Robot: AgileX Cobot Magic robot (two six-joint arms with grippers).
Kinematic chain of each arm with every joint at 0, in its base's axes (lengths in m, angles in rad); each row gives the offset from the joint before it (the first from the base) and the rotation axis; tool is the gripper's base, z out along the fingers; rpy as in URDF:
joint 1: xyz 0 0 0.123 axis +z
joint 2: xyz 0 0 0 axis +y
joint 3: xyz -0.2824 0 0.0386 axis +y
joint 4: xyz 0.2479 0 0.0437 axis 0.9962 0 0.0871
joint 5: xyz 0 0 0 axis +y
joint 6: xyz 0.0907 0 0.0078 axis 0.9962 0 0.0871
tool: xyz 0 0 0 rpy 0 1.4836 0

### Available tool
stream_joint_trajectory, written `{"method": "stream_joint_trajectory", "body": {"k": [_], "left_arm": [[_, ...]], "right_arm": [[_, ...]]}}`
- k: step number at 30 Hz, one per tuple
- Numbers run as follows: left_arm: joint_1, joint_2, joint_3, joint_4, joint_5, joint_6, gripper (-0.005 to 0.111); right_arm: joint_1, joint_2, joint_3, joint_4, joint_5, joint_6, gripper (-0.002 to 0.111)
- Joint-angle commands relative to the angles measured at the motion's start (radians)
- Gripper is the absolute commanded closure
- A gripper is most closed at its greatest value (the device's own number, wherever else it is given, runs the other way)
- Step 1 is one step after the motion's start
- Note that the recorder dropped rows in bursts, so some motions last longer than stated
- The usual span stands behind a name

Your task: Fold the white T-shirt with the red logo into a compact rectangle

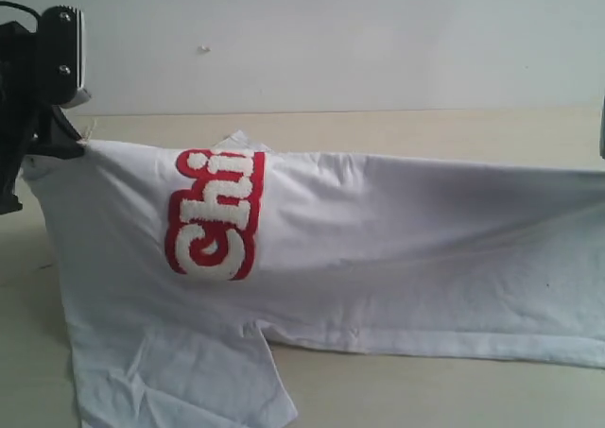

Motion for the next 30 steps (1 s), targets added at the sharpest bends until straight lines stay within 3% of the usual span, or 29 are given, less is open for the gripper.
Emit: {"method": "stream_joint_trajectory", "body": {"k": [1, 5, 11, 30], "left_arm": [[0.004, -0.084, -0.006, 0.102, -0.017, -0.091, 0.106], [0.004, -0.145, -0.006, 0.19, -0.019, -0.182, 0.106], [0.004, -0.25, -0.006, 0.198, -0.011, -0.245, 0.106], [-0.037, -0.573, -0.006, 0.065, 0.123, -0.307, 0.106]], "right_arm": [[0.001, -0.092, -0.033, 0.004, 0.033, 0.012, 0.108], [0.001, -0.162, -0.068, 0.007, 0.057, 0.012, 0.108], [0.001, -0.257, -0.129, 0.029, 0.142, 0.042, 0.108], [0.041, -0.477, -0.138, 0.164, 0.223, 0.149, 0.108]]}}
